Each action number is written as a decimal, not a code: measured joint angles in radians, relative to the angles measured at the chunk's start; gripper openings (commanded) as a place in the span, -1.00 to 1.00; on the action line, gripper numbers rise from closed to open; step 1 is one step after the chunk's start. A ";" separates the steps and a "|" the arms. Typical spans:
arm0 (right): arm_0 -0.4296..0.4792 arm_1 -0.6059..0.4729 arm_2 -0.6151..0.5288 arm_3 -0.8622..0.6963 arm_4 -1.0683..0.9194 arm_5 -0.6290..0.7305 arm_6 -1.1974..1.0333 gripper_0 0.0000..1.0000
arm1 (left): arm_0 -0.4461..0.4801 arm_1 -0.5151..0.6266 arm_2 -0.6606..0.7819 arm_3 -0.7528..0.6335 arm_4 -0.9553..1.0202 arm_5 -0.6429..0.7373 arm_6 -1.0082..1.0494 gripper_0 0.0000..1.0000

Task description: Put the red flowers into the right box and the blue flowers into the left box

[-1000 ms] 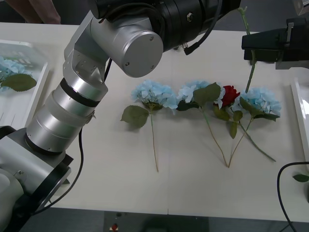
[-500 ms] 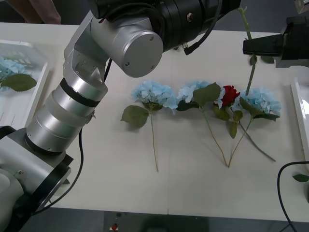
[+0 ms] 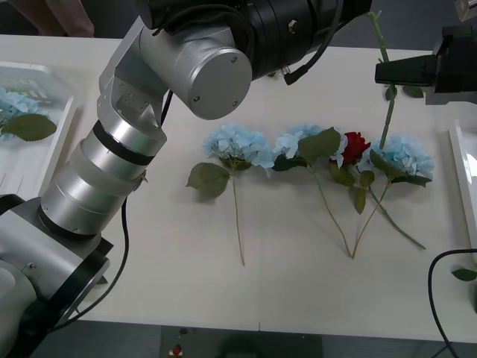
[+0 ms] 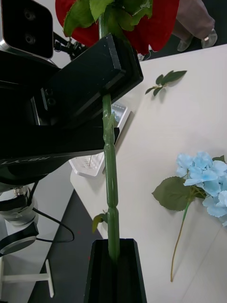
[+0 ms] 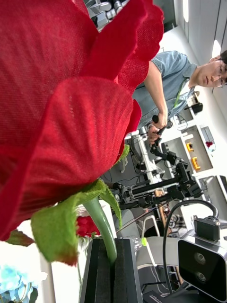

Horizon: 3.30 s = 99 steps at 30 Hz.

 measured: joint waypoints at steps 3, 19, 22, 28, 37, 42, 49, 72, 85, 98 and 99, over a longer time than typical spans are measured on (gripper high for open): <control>0.000 0.000 -0.001 0.000 0.000 0.017 0.000 -1.00 | 0.000 0.000 0.000 0.000 0.001 0.000 0.000 0.21; 0.002 -0.019 -0.010 0.000 0.019 0.032 0.000 -1.00 | 0.000 0.000 0.000 0.000 0.001 0.000 0.000 1.00; 0.009 -0.041 -0.026 0.000 0.019 0.032 0.000 -1.00 | 0.000 0.000 0.000 0.000 0.001 0.000 0.000 1.00; 0.065 -0.086 -0.087 0.000 0.051 0.032 0.000 -1.00 | 0.000 0.000 0.000 0.000 0.001 0.000 0.000 1.00; 0.187 -0.197 -0.143 0.000 0.200 0.052 0.000 -1.00 | 0.000 0.067 0.039 -0.034 0.002 0.075 0.001 1.00; 0.211 -0.249 -0.168 0.000 0.351 0.141 -0.051 -1.00 | 0.021 0.149 0.159 -0.191 0.070 0.380 0.001 1.00; 0.239 -0.293 -0.196 0.001 0.563 0.210 -0.117 -1.00 | 0.162 0.242 0.238 -0.346 0.205 0.540 -0.169 1.00; 0.482 -0.302 -0.095 0.053 1.021 -0.149 -0.117 -1.00 | 0.435 0.375 0.180 -0.233 0.212 0.670 -0.162 1.00; 0.482 -0.284 -0.031 0.156 1.083 -0.287 -0.117 1.00 | 0.338 0.318 0.015 0.039 0.176 0.483 -0.161 1.00; 0.443 -0.284 -0.012 0.053 1.007 -0.058 -0.117 1.00 | 0.219 0.282 -0.182 0.218 0.178 0.306 -0.161 1.00; 0.434 -0.284 -0.002 0.043 1.007 -0.043 -0.117 1.00 | 0.214 0.282 -0.190 0.222 0.178 0.306 -0.161 1.00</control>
